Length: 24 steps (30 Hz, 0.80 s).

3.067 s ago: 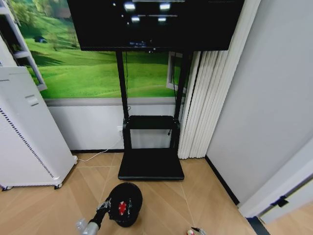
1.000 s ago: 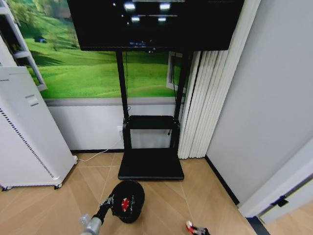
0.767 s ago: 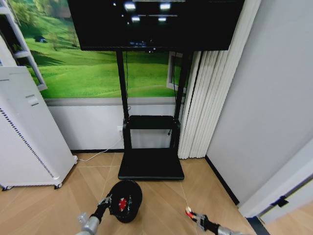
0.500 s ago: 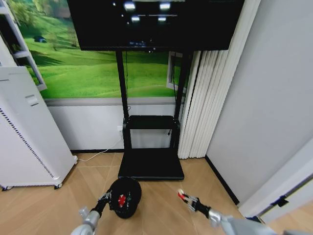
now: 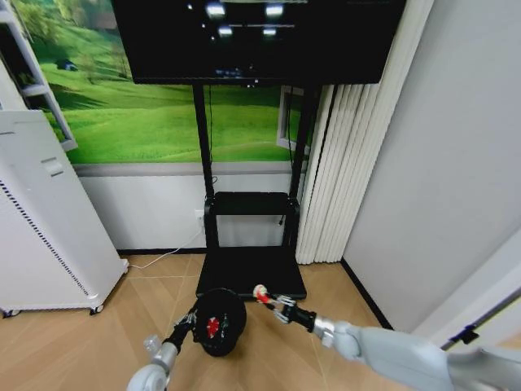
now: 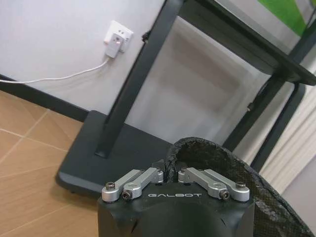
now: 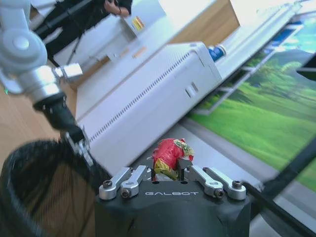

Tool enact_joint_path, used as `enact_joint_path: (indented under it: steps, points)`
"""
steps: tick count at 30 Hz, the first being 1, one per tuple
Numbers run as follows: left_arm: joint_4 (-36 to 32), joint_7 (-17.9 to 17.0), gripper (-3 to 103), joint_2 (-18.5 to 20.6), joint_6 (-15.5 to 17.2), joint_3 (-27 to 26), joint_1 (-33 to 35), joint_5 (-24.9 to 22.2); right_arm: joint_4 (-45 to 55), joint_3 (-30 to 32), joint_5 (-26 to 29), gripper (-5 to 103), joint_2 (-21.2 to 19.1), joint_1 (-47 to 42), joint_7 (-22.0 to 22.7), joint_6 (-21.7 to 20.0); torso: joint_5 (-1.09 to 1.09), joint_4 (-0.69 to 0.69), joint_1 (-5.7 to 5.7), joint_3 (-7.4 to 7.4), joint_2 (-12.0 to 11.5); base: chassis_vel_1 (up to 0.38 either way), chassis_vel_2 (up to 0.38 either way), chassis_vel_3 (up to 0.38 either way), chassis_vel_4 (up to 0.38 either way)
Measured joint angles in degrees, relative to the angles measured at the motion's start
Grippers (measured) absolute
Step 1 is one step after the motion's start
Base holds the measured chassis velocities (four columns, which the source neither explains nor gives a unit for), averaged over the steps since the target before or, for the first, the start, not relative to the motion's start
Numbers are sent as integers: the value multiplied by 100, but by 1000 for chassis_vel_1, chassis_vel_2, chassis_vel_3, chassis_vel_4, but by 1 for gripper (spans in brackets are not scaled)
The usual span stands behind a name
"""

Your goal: Pick up the trash bin and place the garbage on the floor into it.

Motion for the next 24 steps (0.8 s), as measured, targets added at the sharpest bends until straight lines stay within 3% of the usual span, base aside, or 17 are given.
enact_joint_path:
  steps: [1, 7, 14, 20, 23, 24]
  points:
    - [-12, -3, 7, -13, 0, 93, -63, 42, -56, -355, 93, 25, 315, 241, -2, -3, 3, 1, 0, 0, 1, 0, 0, 0, 0]
    - [-144, -28, 7, -55, -14, 190, -50, 123, -541, -963, 222, 25, 987, 444, -8, -6, 3, -1, 1, 0, 0, 0, 0, 0, 0]
    - [-257, -23, 7, -85, -18, 165, 95, 185, -900, -1257, 262, 21, 1340, 478, 83, -11, 3, 0, 0, 0, 1, 0, 0, 0, 0]
    - [-291, 6, 7, -84, -27, 46, 181, 190, -769, -1362, 539, 40, 1335, 580, -202, -14, 3, -1, 1, 0, 1, 0, 0, 0, 0]
    - [-292, 6, 7, -139, -30, 10, 187, 220, -718, -1396, 541, 57, 1324, 592, -221, -16, 3, 0, 1, 0, 1, 0, 0, 0, 0]
    - [-292, 6, 7, -139, -30, 10, 187, 220, -718, -1396, 541, 57, 1324, 592, -221, -16, 3, 0, 1, 0, 1, 0, 0, 0, 0]
